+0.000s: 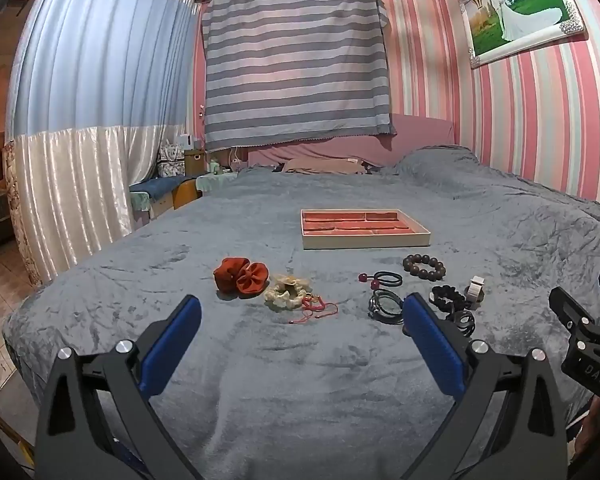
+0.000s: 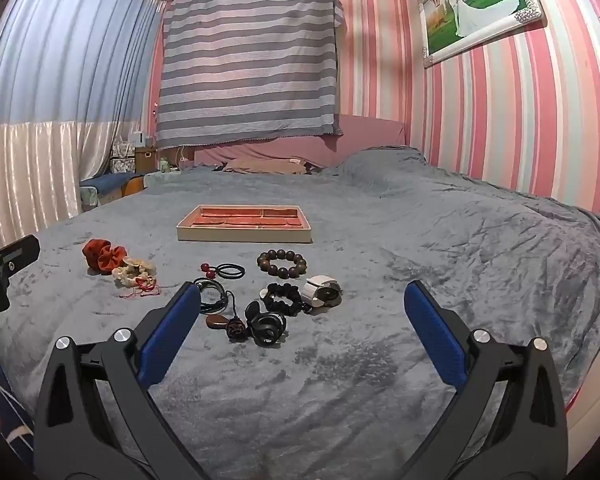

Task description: Organize jewelry

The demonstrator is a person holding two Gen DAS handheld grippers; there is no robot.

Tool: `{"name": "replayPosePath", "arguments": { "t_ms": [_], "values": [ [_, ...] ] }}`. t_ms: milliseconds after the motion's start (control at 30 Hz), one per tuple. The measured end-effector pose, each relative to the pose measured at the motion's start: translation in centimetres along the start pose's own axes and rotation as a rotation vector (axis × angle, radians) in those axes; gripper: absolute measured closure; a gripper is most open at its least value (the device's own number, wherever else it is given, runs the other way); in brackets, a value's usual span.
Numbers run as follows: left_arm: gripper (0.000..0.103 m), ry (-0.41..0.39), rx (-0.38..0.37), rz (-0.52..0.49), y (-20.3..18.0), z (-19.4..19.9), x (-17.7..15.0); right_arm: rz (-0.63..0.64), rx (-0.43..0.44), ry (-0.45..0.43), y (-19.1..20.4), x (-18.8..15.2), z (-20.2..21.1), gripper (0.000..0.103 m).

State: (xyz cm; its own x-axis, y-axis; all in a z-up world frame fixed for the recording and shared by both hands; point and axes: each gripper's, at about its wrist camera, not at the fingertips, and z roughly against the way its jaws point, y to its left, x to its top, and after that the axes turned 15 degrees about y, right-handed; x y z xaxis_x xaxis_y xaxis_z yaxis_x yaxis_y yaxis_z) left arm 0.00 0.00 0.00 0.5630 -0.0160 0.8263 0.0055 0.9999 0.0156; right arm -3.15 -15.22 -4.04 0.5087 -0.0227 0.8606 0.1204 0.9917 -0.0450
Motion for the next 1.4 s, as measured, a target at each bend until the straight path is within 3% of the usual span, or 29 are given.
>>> {"name": "replayPosePath", "arguments": {
  "t_ms": [1400],
  "values": [
    [0.004,-0.007,0.0,-0.002,-0.03,0.11,0.27,-0.016,0.0,-0.011,-0.67,0.12,0.23,0.004]
  ]
}}
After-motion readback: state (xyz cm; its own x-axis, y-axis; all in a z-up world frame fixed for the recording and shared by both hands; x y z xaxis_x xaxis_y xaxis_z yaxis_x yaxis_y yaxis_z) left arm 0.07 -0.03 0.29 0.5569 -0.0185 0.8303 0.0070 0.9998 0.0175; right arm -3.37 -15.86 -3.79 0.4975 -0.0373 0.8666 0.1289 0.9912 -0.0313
